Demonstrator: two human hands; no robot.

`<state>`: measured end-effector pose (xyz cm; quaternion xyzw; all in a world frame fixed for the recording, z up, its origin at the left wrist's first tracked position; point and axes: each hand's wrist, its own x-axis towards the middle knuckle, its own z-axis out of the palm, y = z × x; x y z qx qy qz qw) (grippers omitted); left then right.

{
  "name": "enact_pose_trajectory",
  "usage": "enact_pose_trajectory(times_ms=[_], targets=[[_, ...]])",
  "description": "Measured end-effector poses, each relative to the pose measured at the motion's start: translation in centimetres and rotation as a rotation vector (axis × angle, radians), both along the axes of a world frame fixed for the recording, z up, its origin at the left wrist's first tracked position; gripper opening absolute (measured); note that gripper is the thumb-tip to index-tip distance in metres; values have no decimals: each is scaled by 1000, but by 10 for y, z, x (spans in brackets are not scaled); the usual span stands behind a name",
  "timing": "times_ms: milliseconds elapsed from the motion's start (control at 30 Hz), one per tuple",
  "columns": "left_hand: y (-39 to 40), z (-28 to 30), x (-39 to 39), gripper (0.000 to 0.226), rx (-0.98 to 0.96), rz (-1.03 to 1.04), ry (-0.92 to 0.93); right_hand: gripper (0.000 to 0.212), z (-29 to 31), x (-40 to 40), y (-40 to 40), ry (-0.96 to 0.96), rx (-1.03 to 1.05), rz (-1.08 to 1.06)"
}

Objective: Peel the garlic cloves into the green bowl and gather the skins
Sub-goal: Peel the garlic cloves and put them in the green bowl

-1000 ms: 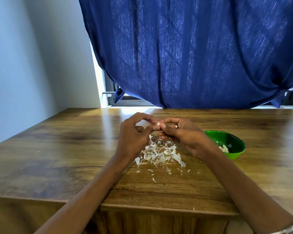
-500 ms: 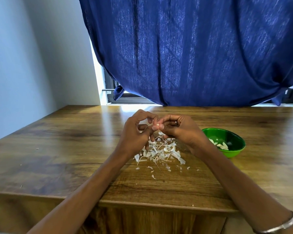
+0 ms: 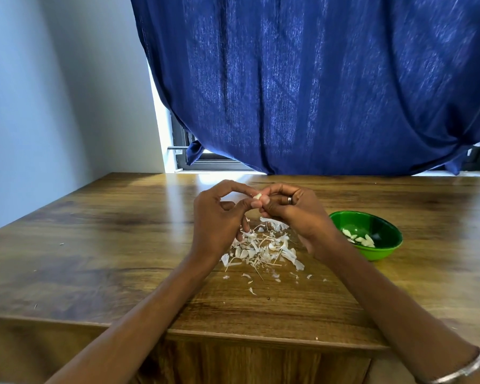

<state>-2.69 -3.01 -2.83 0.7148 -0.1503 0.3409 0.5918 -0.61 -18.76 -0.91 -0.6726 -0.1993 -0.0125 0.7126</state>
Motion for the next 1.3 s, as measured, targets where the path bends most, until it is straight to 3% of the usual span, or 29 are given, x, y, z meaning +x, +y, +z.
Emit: enact_pose_trajectory(times_ms=[300,467,733,967,1300], targets=[[-3,-6,1,8,79,74,55,11,-9,1,9,-197,-90,-120],[-5,-4,1,15,7,51,48,8,-13,2,13,-297,-74,-209],[-1,1,4,14,-83,-38,-8,14,-10,2,13,-87,128,-79],[0,4,6,12,-173,-59,31,25,-6,-4,14,-32,110,19],[2,5,4,8,-169,2,60,11,-2,-7,12,57,209,71]])
